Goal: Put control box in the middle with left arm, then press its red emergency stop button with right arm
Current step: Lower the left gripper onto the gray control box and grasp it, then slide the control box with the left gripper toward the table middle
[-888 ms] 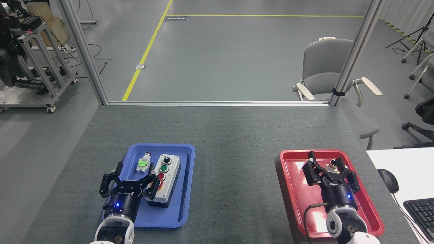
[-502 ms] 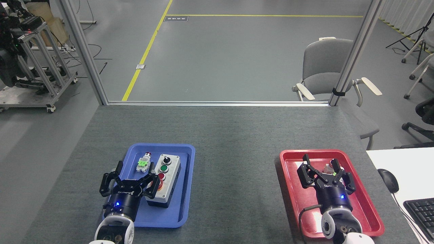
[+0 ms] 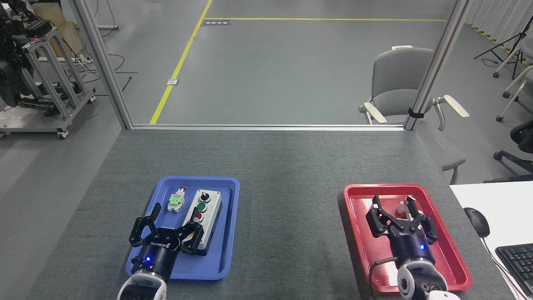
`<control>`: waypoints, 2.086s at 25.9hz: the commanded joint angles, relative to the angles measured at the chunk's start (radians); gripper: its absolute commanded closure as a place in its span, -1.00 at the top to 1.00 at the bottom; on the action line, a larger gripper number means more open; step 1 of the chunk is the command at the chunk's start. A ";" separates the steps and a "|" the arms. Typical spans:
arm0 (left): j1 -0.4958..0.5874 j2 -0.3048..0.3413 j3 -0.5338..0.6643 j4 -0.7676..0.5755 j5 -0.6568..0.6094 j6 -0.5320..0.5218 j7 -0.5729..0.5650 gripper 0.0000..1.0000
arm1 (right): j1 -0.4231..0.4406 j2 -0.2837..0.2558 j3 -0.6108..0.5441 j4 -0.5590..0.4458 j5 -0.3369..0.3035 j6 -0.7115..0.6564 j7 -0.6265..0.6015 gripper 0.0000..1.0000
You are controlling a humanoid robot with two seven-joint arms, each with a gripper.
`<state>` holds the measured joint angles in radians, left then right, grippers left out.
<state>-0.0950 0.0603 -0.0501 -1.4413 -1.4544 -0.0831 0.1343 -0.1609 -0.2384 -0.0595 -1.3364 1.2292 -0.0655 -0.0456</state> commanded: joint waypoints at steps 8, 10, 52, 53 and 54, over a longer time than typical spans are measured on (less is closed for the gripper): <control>0.017 -0.004 -0.063 0.061 -0.027 0.077 0.145 0.98 | 0.009 -0.007 -0.011 -0.004 -0.002 0.006 -0.002 0.99; 0.015 -0.002 -0.085 0.071 -0.030 0.078 0.145 0.98 | 0.009 -0.005 -0.011 -0.004 -0.007 0.004 -0.002 0.99; -0.138 -0.034 -0.102 0.533 0.060 0.065 0.277 0.29 | 0.012 -0.042 -0.011 -0.009 -0.056 0.003 -0.002 0.99; -0.134 -0.033 -0.102 0.532 0.062 0.055 0.291 0.02 | 0.012 -0.042 -0.011 -0.009 -0.057 0.003 -0.002 0.99; -0.132 -0.031 -0.102 0.533 0.062 0.051 0.297 -0.16 | 0.012 -0.042 -0.011 -0.009 -0.057 0.001 -0.003 0.99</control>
<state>-0.2302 0.0266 -0.1516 -0.9168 -1.4055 -0.0207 0.4026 -0.1495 -0.2810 -0.0706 -1.3453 1.1781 -0.0633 -0.0518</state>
